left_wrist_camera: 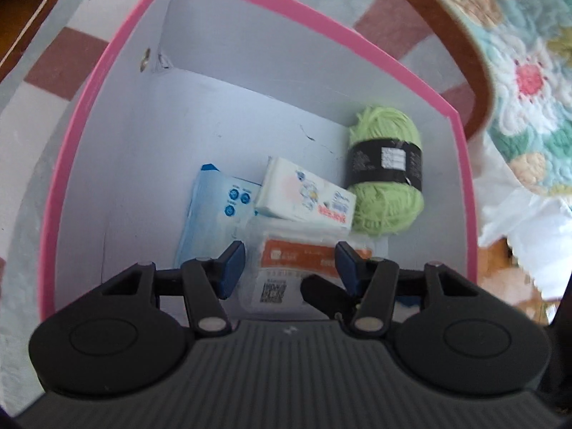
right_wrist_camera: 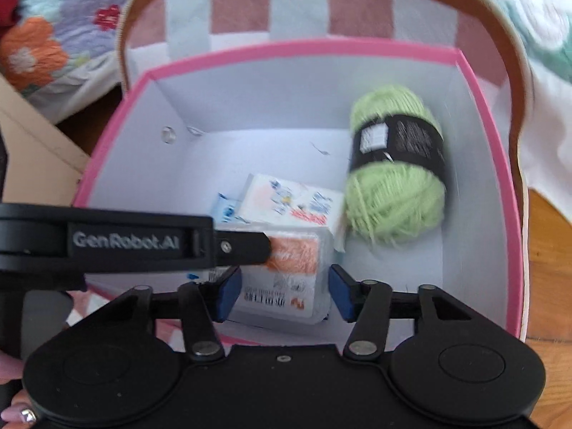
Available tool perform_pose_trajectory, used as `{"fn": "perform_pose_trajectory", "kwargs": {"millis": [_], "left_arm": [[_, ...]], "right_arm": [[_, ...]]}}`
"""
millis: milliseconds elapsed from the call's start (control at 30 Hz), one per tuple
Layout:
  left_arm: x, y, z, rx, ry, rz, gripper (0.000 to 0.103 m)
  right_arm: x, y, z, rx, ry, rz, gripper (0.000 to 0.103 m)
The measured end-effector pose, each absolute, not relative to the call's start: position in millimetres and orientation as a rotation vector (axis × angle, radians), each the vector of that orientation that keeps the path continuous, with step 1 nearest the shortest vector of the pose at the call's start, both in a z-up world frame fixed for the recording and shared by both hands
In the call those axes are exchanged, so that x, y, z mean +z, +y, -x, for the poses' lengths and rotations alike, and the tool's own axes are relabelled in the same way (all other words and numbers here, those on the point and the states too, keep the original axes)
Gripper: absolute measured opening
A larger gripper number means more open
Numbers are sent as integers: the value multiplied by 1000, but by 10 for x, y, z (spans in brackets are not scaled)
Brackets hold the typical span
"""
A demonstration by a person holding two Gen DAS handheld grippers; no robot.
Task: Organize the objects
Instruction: 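Lift the clear box into the pink box and open the left tool, then withdraw the left tool and move it toward the gold-capped beige bottle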
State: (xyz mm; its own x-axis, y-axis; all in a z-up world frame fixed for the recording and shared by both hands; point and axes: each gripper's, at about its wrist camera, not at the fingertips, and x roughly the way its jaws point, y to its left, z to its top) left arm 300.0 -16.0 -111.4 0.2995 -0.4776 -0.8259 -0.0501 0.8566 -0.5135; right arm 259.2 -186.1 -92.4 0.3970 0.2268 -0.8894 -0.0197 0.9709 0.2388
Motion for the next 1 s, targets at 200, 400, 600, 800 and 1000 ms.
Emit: {"fn": "perform_pose_trajectory", "kwargs": {"millis": [200,400,600,800,1000], "left_arm": [[-1049,-193,-3003,-282,1187,490,54],[-1115,-141,-3043,-268,1156,576,56],[-1122,-33,-2961,-345,1201,577,47],[-1046,-129,-2886,-337,1176,506,40],[-1014,-146,-2829,-322,1151,432,38]], "right_arm": [[-895,-1855,-2592,96,1070,-246,57],[-869,-1782,-2700,80,1032,-174,57],[-880,-1767,-2596,47,1084,-200,56],[-889,-1802,-2556,2,1071,-105,50],[-908,-1846,-2478,72,1016,-158,50]]}}
